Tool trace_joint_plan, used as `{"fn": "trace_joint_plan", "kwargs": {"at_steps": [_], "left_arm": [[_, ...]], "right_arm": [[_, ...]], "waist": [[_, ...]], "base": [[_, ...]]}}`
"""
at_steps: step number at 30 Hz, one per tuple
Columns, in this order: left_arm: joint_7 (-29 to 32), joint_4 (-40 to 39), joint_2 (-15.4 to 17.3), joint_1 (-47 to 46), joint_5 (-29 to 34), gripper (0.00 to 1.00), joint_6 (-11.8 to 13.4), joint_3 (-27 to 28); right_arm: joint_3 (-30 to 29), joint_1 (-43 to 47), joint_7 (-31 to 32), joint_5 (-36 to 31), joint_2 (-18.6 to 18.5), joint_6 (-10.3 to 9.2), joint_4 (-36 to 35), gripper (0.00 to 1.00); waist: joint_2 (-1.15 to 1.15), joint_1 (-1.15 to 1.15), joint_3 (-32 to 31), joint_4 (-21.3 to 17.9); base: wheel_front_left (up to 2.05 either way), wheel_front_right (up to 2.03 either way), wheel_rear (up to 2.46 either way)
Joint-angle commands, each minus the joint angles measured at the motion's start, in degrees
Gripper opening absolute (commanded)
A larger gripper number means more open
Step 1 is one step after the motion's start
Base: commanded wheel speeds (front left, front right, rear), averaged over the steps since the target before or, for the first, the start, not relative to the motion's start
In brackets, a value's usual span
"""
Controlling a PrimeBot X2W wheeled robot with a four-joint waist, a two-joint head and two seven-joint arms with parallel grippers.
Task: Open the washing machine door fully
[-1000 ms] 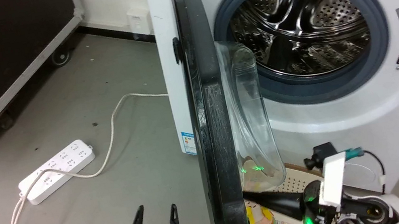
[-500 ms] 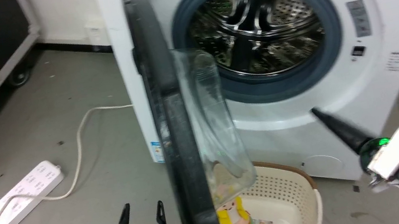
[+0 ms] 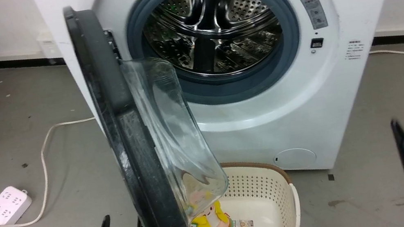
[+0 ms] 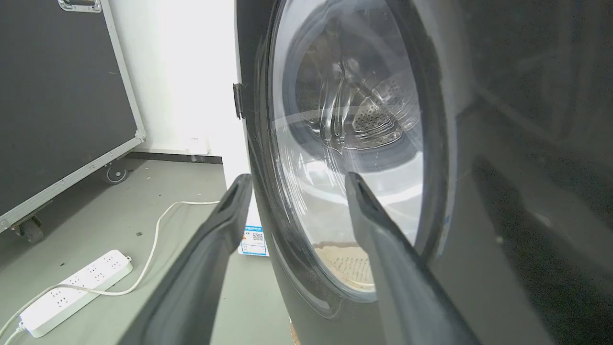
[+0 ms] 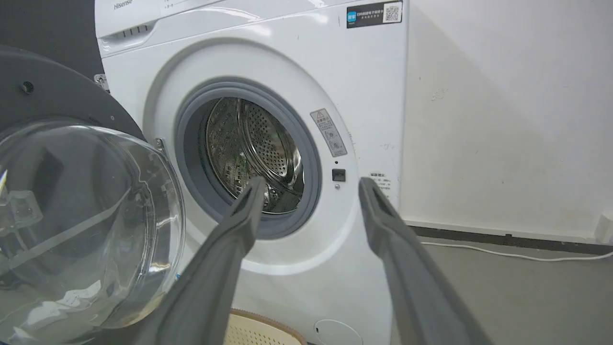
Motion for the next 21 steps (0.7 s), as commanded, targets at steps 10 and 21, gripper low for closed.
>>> {"fn": "trace_joint_plan", "kwargs": {"at_steps": [10,21], "left_arm": [[-0.30,-0.95,0.40,2.06,-1.57,1.00,-3.72,1.15],[-0.30,-1.15,-0.14,2.08,-2.37,1.00,-4.97,1.95]], "right_arm": [[-3.66,13.18,-3.79,-11.99,10.56,0.06,-0.43,1.00],[-4.23,14.03,-3.88,-13.03,11.90,0.06,-2.06,1.00]], "waist": [[0.00,0.00,0.76,-1.60],[0.00,0.00,1.26,-1.40]], "base": [[0.00,0.00,0.00],[0.00,0.00,0.00]]}}
